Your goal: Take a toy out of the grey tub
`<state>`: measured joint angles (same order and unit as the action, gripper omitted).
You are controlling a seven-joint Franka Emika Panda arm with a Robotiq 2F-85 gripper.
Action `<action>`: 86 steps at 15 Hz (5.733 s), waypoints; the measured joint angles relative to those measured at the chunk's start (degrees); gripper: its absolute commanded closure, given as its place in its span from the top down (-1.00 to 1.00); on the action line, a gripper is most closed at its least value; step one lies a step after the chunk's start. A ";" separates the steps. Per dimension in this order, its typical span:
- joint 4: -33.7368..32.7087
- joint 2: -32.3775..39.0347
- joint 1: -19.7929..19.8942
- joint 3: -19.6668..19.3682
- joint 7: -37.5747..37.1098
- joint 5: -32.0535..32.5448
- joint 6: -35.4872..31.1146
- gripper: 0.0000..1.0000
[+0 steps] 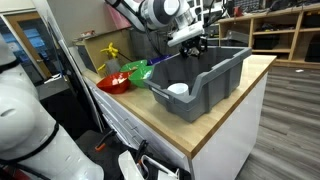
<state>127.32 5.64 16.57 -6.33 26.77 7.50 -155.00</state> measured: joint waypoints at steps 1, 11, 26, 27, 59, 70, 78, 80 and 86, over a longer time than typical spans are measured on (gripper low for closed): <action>-0.03 -1.34 -0.41 -0.01 0.00 -0.70 1.80 -1.00; -4.06 -7.20 -6.03 -0.21 0.01 -7.96 13.59 -1.00; -15.32 8.86 -9.46 4.11 0.14 -25.54 15.51 -1.00; -16.48 9.98 -9.43 4.53 0.11 -25.54 15.40 -1.00; -30.98 21.61 -7.10 15.01 1.13 -30.02 13.97 1.00; -30.02 15.48 -7.48 8.98 -9.39 -21.51 28.70 1.00; -21.91 4.48 -7.48 4.20 -14.22 -19.02 35.83 1.00; -18.89 1.80 -7.60 3.53 -16.21 -18.01 35.82 1.00; -10.44 -6.35 -7.96 2.58 -22.01 -14.94 35.95 1.00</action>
<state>116.88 -0.71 8.61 -3.75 4.75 -7.44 -119.05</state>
